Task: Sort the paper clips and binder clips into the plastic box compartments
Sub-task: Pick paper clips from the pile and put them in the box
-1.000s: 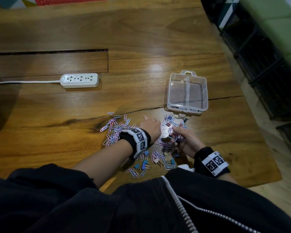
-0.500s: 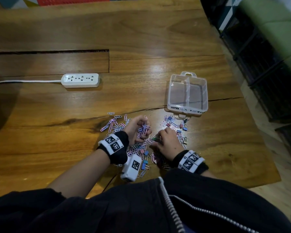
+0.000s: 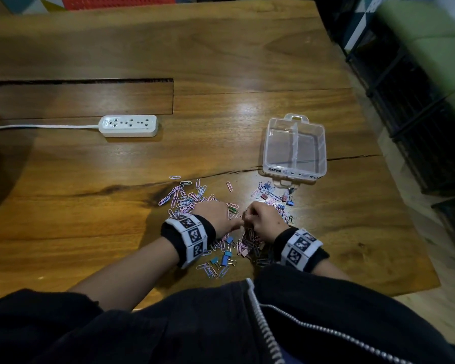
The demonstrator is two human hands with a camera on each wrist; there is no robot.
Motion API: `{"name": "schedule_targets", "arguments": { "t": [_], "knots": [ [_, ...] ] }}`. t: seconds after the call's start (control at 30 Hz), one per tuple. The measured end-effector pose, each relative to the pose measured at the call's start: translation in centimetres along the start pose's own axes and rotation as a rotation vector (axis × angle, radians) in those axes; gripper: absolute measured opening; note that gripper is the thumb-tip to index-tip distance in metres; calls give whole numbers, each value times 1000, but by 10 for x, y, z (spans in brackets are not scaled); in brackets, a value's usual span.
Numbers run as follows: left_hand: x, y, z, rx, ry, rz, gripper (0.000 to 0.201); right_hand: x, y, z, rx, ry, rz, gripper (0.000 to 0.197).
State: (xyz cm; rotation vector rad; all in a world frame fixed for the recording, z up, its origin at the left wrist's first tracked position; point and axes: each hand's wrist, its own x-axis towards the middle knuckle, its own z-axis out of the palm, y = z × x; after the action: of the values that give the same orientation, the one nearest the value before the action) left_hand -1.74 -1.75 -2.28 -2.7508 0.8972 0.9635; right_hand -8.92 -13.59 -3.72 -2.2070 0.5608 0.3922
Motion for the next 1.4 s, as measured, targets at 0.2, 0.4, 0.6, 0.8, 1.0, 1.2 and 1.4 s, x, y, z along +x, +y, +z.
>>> {"name": "schedule_targets", "arguments": {
  "t": [0.2, 0.4, 0.6, 0.8, 1.0, 1.2, 1.4],
  "knots": [
    [3, 10, 3, 282, -62, 66, 50, 3, -7, -57, 444, 11, 0, 20],
    [-4, 8, 11, 392, -49, 219, 38, 47, -15, -103, 301, 278, 14, 22],
    [5, -2, 2, -45, -123, 153, 38, 75, -14, -116, 90, 354, 80, 14],
    [15, 1, -43, -800, -263, 74, 36, 70, -9, -117, 156, 256, -4, 24],
    [47, 39, -99, -1171, -250, 54, 37, 59, 0, -128, 413, 355, -34, 21],
    [73, 86, -130, -1296, -219, 7, 34, 18, 26, -122, 407, 330, 59, 17],
    [81, 101, -132, -1222, -159, 30, 27, -21, 47, -108, 104, 31, 126, 10]
  ]
}}
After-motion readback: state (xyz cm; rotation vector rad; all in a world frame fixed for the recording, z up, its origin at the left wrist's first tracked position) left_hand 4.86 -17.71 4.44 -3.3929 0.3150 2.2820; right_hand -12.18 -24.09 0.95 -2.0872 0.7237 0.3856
